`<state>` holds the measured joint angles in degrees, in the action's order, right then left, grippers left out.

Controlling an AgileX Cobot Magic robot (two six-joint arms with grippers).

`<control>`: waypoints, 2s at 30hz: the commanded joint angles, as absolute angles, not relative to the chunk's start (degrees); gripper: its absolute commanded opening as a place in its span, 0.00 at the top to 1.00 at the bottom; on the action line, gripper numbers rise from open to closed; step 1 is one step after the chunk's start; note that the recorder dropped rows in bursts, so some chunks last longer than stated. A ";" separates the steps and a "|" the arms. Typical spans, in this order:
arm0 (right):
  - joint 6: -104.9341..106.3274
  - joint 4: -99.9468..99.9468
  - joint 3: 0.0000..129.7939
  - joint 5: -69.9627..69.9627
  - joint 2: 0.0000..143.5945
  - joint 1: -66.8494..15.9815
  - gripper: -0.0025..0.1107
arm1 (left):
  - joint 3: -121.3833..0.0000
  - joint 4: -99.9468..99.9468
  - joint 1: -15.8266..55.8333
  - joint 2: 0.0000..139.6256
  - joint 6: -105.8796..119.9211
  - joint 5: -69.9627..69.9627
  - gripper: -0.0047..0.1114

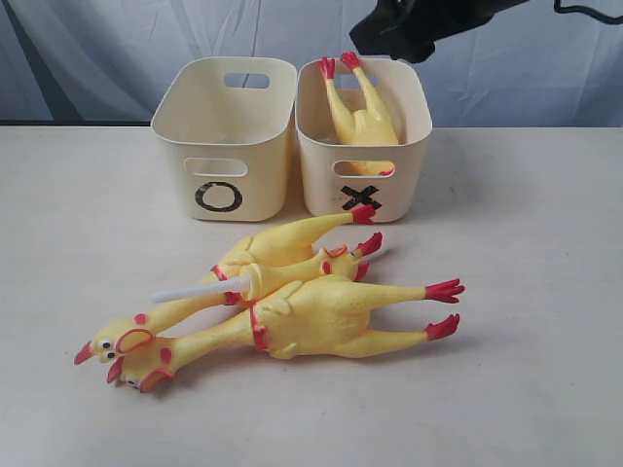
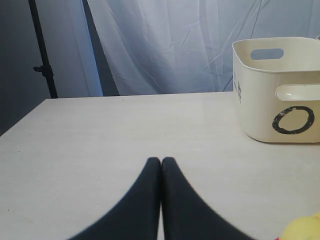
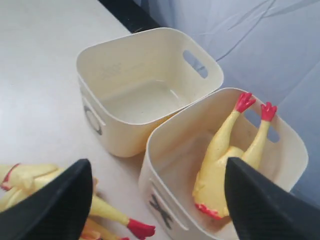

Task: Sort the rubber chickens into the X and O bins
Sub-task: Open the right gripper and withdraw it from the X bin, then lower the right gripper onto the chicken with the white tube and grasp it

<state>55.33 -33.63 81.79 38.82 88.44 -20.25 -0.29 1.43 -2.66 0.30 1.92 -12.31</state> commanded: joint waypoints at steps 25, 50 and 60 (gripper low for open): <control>53.98 -17.39 66.99 38.57 84.66 -48.77 0.44 | 0.00 1.61 -2.37 0.00 1.72 -11.69 0.96; 37.43 -13.22 65.44 9.63 105.76 -51.33 0.44 | 0.00 1.61 -2.37 0.00 1.72 -11.69 0.96; 33.96 -13.40 65.44 10.20 106.99 -48.03 0.44 | 0.00 1.61 -2.37 0.00 1.72 -11.69 0.96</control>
